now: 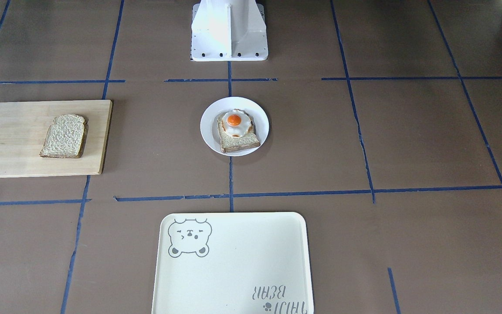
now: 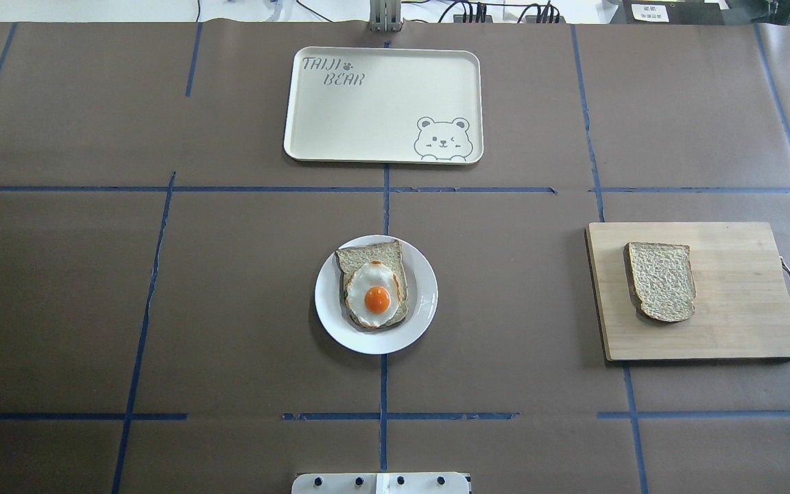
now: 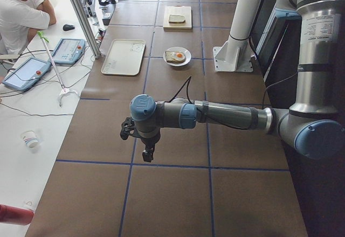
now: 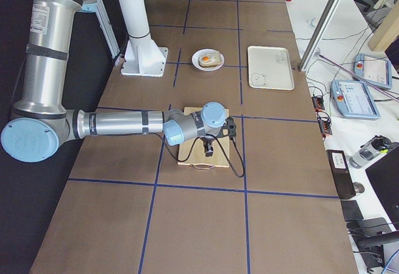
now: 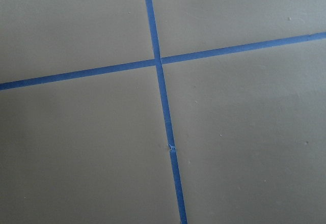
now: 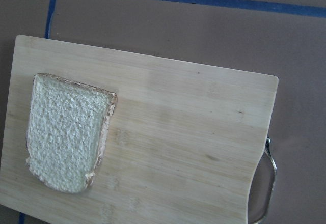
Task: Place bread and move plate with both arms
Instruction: 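Lower the right gripper onto the bread slice on the cutting board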
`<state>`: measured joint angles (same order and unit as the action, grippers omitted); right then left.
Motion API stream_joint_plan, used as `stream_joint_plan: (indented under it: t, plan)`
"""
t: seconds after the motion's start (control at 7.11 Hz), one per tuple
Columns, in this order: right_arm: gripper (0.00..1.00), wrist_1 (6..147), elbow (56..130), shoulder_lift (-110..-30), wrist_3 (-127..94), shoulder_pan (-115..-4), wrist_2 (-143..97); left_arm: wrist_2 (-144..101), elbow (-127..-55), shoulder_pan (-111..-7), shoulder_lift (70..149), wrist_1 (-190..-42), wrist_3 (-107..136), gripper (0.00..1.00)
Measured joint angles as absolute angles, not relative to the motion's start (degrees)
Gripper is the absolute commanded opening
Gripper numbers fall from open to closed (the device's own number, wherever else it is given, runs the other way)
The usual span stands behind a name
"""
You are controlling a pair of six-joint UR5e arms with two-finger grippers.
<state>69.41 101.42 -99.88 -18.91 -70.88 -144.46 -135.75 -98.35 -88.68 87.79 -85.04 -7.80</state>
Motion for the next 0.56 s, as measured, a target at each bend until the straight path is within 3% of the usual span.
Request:
stream_joint_plan:
  t: [0.28,0.42,0.56]
  plan:
    - [0.98,58.26,98.55,-97.18,-35.28,-62.82,-138.40,-135.73,-98.35,-88.68,87.86,-85.36,-7.74,1.00]
    - [0.92,53.25,96.63,-95.68,-44.25,-60.10,-137.04,-135.71,-98.37,-88.68,87.88,-85.41,-7.74,1.00]
    - [0.79,48.63,95.16,-94.85,-51.01,-58.24,-136.35,-135.72,-98.40,-88.68,87.92,-85.42,-7.74,1.00]
